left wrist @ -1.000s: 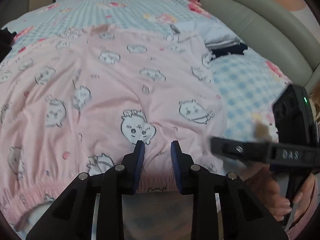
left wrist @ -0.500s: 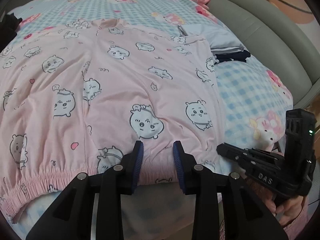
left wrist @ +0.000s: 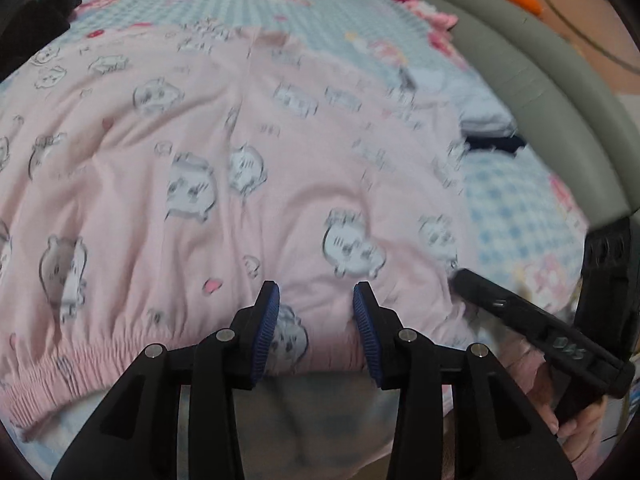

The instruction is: Fold clothes

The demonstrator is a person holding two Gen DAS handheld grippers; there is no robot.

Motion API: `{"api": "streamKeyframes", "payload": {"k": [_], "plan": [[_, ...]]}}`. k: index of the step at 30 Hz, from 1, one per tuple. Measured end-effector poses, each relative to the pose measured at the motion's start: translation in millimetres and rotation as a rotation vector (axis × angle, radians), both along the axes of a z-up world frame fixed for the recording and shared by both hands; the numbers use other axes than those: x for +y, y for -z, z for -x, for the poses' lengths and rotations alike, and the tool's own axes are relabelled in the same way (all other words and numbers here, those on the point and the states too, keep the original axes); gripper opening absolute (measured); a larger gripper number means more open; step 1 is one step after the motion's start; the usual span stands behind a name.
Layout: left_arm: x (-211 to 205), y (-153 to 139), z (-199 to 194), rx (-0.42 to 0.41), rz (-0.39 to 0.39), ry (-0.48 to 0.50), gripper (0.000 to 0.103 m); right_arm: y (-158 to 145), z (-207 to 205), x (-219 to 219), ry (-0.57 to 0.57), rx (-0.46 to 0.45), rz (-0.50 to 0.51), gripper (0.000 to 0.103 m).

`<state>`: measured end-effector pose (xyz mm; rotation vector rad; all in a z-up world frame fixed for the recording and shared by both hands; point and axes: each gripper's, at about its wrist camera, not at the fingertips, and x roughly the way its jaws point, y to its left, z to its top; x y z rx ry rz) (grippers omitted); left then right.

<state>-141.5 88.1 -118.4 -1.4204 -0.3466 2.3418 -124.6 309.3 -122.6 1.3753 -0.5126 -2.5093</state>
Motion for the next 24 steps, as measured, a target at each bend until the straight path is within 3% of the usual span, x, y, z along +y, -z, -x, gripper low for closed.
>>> {"api": "streamKeyframes", "payload": {"k": [2, 6, 9, 13, 16, 21, 24], "plan": [[-7, -7, -5, 0.005, -0.006, 0.013, 0.041, 12, 3, -8, -0.007, -0.052, -0.076, 0.016], [-47, -15, 4, 0.013, 0.031, -0.052, 0.043, 8, -5, 8, 0.030, -0.033, 0.021, 0.018], [-86, -18, 18, 0.018, 0.075, -0.132, 0.044, 0, -6, 6, 0.036, -0.005, -0.012, 0.024], [-138, -23, 35, 0.024, 0.133, -0.239, 0.044, -20, 8, -21, -0.035, 0.025, -0.126, 0.027], [-176, -26, 48, 0.029, 0.177, -0.319, 0.044, -36, 25, -53, -0.127, 0.054, -0.153, 0.037], [-201, -15, 73, 0.025, 0.104, -0.322, 0.044, -38, 67, -132, -0.265, 0.043, -0.226, 0.041], [-215, -8, 87, 0.022, 0.056, -0.318, 0.044, -30, 97, -160, -0.289, 0.009, -0.202, 0.041]]}}
